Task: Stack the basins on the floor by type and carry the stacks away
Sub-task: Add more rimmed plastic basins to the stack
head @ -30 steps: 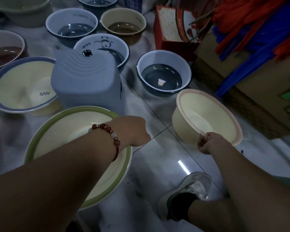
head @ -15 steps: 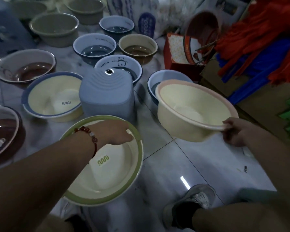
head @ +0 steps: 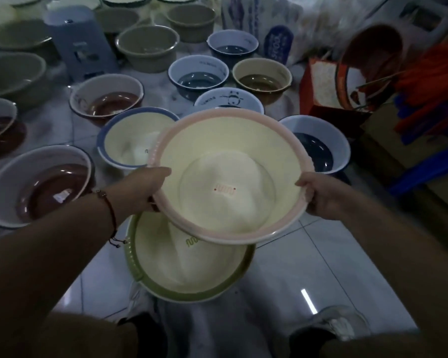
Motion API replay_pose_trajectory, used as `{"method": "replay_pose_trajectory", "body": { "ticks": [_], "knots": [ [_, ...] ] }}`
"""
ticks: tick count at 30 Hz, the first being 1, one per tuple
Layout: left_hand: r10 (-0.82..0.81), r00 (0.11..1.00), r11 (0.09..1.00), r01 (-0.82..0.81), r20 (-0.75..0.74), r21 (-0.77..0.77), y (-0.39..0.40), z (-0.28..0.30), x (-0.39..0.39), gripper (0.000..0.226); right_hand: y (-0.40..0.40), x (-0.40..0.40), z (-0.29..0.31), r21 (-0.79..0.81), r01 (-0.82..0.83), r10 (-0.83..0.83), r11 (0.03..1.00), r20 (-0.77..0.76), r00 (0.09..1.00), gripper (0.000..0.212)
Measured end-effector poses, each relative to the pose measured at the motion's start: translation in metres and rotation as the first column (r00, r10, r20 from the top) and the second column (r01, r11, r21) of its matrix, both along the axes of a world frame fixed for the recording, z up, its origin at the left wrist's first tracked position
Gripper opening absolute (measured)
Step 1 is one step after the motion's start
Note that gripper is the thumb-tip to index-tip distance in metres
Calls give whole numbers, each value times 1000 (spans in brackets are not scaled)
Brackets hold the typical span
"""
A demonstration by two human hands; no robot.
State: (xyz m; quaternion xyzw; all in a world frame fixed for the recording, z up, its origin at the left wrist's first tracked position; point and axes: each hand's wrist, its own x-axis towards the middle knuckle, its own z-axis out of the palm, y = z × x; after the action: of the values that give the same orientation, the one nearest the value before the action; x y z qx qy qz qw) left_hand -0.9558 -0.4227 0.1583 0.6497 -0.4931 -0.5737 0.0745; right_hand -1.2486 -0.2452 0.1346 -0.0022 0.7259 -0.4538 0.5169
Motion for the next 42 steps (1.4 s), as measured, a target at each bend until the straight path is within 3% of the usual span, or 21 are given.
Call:
{"method": "replay_pose_trajectory", "body": {
  "ticks": [2,5,11,15,18,23,29,32,35,37,39,42],
  "knots": [
    [65,997,997,-63,37,-46,-7,-8,17,36,-16,17,-6,1,-39,39,999,-18,999,7],
    [124,989,991,-120,74,-61,-13,-14,40,36,-32,29,-13,24,-105,107,994,-84,991,28],
    [188,978,982,-188,93,-11,-5,-22,70,27,-50,41,-15,68,-231,241,970,-200,950,38],
    [207,975,972,-196,77,-129,-11,-26,83,34,-54,48,-17,88,-283,296,955,-226,928,42],
    [155,980,969,-127,121,-214,-17,-31,88,25,-55,52,-19,116,-307,326,945,-242,914,41],
    [117,980,984,-92,162,-154,-21,-47,90,36,-52,48,-23,157,-277,308,948,-231,923,40],
    [41,983,999,-36,179,-33,-10,-55,88,30,-49,49,-43,226,-273,327,935,-256,910,35],
    [25,979,1000,-27,202,5,-9,-61,94,34,-52,59,-59,287,-312,404,906,-361,840,27],
    [-35,969,999,27,244,34,-4,-66,98,24,-49,65,-77,360,-376,511,854,-442,737,22],
    [-120,947,993,116,299,32,-1,-70,100,27,-46,64,-90,409,-394,561,823,-477,676,28],
    [-251,893,966,254,375,42,5,-71,97,29,-42,62,-102,470,-412,618,781,-484,619,38],
    [-373,779,915,399,504,61,12,-81,94,36,-36,67,-113,500,-445,661,743,-443,605,43]
  ]
}}
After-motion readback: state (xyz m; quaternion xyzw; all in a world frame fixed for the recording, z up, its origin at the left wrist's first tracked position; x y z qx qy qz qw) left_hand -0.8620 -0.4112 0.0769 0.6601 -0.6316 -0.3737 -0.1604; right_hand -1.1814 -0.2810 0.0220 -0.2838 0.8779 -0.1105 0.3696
